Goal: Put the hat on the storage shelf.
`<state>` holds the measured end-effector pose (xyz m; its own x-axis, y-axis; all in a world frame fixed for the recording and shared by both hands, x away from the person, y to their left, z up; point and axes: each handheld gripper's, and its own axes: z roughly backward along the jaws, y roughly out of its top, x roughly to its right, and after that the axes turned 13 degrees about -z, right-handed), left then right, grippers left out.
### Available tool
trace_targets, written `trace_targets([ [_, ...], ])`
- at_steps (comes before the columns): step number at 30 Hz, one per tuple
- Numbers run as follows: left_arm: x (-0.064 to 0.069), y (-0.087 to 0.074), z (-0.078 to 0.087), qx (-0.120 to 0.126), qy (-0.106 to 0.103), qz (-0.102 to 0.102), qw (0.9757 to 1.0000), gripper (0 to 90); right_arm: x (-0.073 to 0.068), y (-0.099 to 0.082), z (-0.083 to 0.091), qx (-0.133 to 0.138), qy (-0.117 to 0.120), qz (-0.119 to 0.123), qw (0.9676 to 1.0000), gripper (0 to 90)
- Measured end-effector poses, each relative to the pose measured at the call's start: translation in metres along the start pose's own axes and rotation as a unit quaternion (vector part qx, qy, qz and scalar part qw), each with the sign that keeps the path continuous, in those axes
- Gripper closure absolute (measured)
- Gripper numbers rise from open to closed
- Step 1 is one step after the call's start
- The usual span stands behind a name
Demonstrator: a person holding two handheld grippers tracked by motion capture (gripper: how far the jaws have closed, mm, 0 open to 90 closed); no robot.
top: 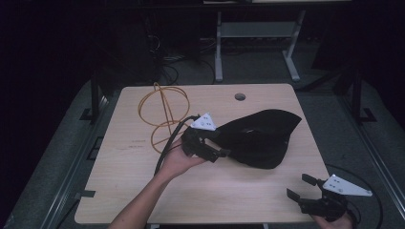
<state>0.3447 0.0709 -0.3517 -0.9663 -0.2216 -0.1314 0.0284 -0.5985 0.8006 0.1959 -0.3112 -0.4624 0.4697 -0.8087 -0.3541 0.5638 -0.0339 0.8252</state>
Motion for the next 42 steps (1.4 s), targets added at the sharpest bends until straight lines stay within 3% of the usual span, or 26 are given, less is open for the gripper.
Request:
trace_targets([
  [3, -0.006, 0.005, -0.005, 0.006, 0.000, 0.007, 1.0000, 20.0, 0.000, 0.000, 0.000, 0.000, 0.001, 0.001, 1.0000, 14.7],
  [14, -0.019, 0.018, -0.036, -0.021, -0.019, 0.010, 0.9995, 22.2, 0.000, -0.001, -0.001, -0.005, 0.002, 0.001, 1.0000, 14.8],
  [20, -0.024, 0.018, -0.047, -0.036, -0.027, 0.016, 0.9989, 29.2, 0.001, -0.001, -0.001, -0.007, 0.004, 0.000, 1.0000, 14.8],
  [30, -0.018, 0.019, -0.056, -0.046, -0.044, 0.002, 0.9980, 54.6, 0.002, -0.001, -0.002, -0.007, 0.006, 0.000, 1.0000, 14.8],
  [37, -0.004, 0.022, -0.053, -0.036, -0.072, -0.032, 0.9962, 74.4, 0.003, -0.001, -0.005, -0.010, 0.008, -0.002, 0.9999, 14.7],
  [42, 0.011, 0.022, -0.049, -0.020, -0.081, -0.056, 0.9949, 83.2, 0.001, 0.002, -0.012, -0.010, 0.012, 0.000, 0.9999, 14.7],
])
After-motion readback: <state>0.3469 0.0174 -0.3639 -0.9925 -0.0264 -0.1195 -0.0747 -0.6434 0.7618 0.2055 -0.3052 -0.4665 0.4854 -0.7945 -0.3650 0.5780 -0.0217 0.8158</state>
